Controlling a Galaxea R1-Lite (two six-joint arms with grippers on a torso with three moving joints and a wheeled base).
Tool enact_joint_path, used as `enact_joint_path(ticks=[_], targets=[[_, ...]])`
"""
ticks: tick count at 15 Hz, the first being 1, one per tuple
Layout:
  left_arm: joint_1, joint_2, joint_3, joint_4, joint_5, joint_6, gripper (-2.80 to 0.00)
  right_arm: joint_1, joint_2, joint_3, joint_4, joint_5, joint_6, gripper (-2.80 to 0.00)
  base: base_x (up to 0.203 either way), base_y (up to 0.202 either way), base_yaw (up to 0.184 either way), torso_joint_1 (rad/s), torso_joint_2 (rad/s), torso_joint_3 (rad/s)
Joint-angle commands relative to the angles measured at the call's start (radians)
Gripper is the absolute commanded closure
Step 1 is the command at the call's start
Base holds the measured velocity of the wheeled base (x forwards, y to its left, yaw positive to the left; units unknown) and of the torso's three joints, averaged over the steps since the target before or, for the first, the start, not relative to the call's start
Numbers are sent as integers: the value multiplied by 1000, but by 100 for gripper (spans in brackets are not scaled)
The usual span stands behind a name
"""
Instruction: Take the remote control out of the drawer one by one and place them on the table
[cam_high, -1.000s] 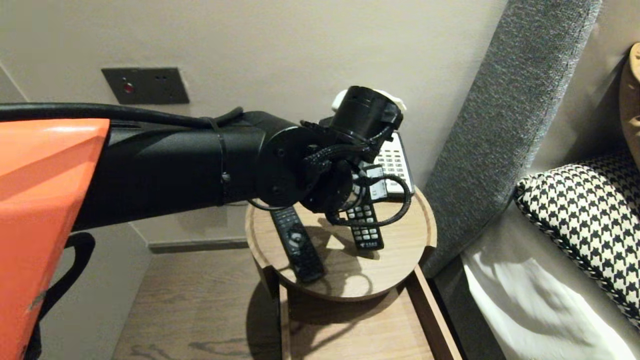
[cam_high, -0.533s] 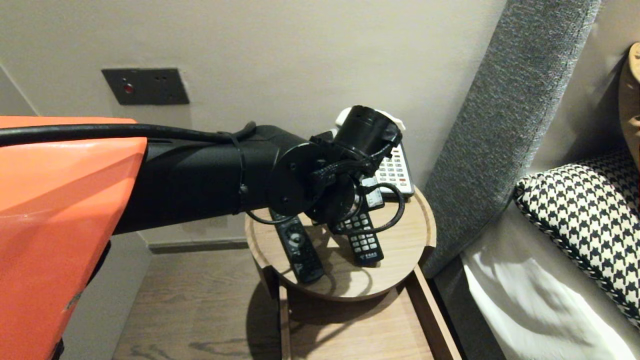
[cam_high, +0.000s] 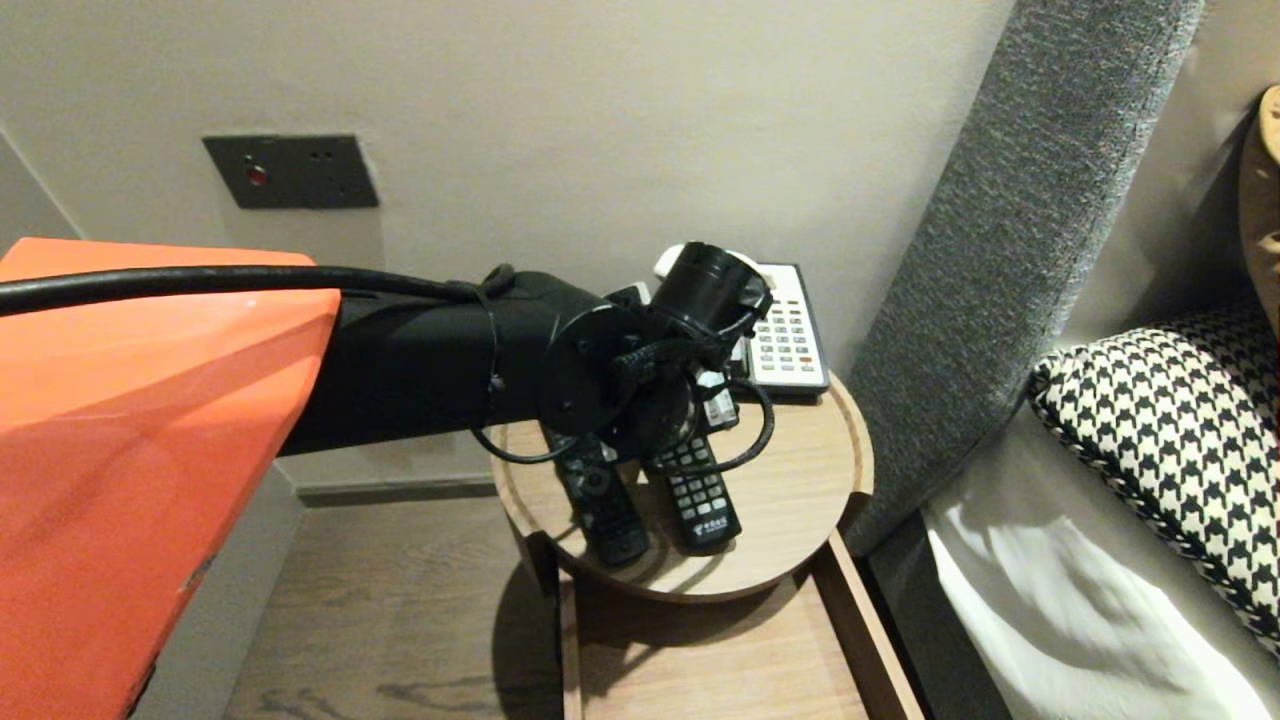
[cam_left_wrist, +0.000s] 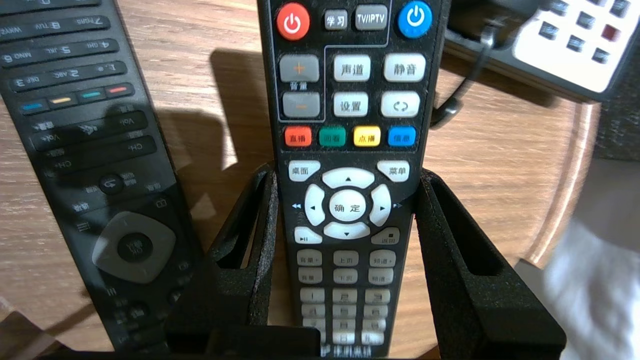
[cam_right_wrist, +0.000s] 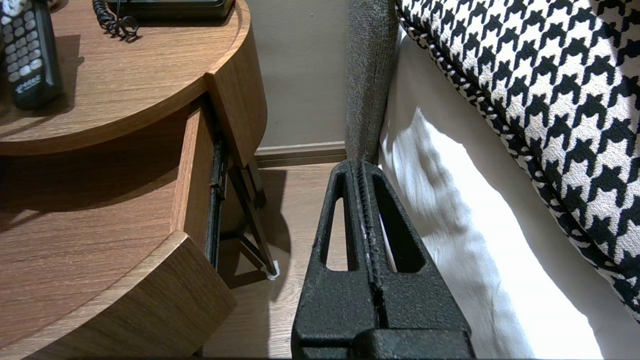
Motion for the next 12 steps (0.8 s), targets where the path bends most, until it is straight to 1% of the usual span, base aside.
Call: enact_joint_path(ticks=[1,5,7,12], targets=[[5,14,12,3,2,-21,0,1,2,40,-1,0,0,0,0,0,0,0,0,0],[13,16,66,0,1,-34,0,-1,2,40,-1,0,0,0,0,0,0,0,0,0],[31,16,95,2,1,-44,0,1,2,40,-1,0,0,0,0,0,0,0,0,0],[47,18,92,2,1,-40,0,1,2,40,-1,0,0,0,0,0,0,0,0,0]])
